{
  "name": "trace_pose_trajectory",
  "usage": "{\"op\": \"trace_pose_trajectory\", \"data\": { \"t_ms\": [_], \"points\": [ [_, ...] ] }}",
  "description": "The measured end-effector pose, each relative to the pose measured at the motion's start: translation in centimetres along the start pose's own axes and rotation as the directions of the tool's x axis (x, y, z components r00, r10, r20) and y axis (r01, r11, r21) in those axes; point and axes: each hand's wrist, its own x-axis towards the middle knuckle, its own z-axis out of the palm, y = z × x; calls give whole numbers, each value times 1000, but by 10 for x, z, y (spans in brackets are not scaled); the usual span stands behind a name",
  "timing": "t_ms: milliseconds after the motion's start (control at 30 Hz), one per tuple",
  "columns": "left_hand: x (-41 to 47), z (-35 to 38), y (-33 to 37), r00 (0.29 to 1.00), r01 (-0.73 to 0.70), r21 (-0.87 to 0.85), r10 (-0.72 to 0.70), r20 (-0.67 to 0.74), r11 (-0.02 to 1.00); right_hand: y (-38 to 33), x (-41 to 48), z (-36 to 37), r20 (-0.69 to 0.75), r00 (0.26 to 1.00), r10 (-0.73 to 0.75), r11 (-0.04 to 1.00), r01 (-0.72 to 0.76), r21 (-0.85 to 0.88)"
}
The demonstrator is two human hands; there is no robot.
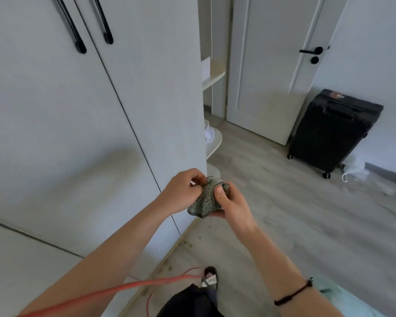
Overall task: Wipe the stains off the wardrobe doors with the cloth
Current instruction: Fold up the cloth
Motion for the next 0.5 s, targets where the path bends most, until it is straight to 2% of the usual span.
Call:
{"op": "trace_pose_trajectory", "data": {
  "t_ms": [133,300,500],
  "points": [
    [75,-5,14,1000,4,12,-4,-19,1000,-29,76,-25,39,999,-34,993,38,-115],
    [197,-19,43,994,-57,5,57,-97,998,-87,192,-66,14,994,-104,961,104,-258],
    [314,-38,78,984,-94,53,101,-147,994,-152,318,-115,30,983,-182,865,174,-470]
  ]
}}
